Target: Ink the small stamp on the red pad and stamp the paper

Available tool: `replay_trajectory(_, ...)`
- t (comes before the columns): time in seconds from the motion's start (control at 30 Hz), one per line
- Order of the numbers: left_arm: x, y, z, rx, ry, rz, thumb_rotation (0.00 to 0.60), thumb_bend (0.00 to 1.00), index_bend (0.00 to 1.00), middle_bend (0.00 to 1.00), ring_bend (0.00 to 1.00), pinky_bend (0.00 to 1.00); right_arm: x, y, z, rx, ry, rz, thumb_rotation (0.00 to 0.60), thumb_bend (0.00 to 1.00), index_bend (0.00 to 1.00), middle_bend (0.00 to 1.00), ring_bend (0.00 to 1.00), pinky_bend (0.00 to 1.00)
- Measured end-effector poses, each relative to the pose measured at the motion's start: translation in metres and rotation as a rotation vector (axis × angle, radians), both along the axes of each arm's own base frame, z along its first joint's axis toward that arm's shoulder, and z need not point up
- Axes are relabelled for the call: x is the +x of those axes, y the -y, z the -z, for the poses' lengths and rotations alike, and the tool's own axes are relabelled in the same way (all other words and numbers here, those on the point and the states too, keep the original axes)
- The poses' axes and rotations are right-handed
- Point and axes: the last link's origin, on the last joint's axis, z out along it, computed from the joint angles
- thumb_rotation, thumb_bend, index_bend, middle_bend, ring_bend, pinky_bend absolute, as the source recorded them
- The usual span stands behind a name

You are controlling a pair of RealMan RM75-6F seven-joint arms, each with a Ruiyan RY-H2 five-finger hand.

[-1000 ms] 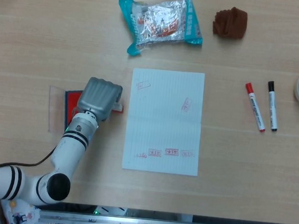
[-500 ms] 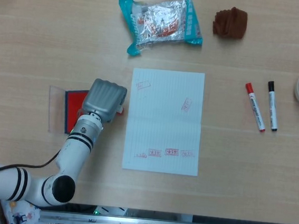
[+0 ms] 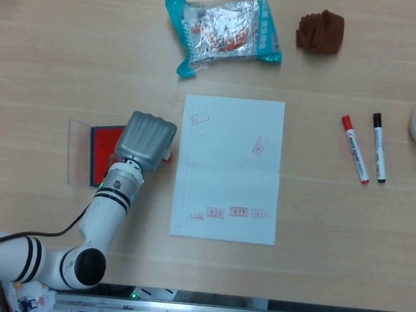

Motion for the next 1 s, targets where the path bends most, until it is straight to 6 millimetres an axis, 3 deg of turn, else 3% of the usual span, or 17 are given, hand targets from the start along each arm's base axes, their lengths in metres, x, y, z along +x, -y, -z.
replay_trajectory(1.0, -0.0013, 0.0033, 0.0019, -0.009, 0.011, 0.023, 0.6, 0.27, 0.6, 1.0, 1.0, 1.0, 0.0012, -0.0025, -0.0012, -0.005, 0.005, -0.001, 0.6, 0.2, 0.24, 0.36, 0.29, 0.3)
